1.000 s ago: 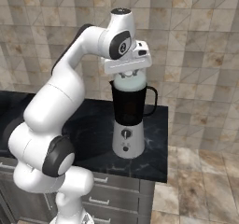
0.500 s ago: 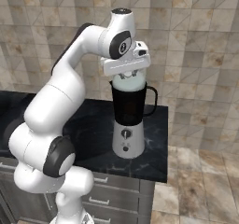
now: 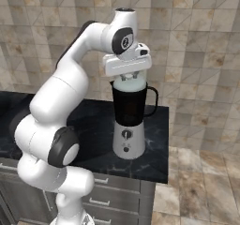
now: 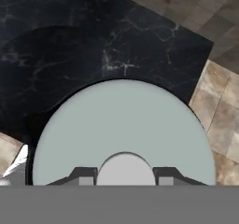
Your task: Open the blender lid, put the apple in the blender, close the lid, and start the blender.
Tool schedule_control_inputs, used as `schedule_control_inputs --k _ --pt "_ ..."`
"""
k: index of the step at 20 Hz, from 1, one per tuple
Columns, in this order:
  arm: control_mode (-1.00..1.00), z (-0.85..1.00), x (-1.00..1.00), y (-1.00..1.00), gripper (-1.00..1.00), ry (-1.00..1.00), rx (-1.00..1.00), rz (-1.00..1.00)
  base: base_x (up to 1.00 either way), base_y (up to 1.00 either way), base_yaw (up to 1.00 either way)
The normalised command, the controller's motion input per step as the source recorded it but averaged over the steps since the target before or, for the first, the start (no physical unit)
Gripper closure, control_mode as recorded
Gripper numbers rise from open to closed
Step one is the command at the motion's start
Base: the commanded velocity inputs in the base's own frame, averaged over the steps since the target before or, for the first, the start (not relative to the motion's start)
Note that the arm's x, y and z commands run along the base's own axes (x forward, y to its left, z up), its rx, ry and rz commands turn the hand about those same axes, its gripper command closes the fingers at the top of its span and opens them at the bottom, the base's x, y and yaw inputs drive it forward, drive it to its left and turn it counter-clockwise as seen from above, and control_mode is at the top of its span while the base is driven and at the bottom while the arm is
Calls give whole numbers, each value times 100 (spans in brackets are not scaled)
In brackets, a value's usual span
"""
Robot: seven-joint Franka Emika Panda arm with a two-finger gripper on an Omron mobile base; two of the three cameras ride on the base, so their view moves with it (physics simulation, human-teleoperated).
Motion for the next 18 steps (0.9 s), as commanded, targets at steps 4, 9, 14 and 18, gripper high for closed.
schedule_control_inputs --k 4,9,14,18 --pt "-100 -15 0 -1 100 6 0 2 0 0 0" --pt "-100 -34 0 -5 100 1 4 5 0 0 0" --pt "-100 -34 0 -11 100 0 4 8 0 0 0" --pt "-100 -28 0 -28 100 0 8 12 0 0 0"
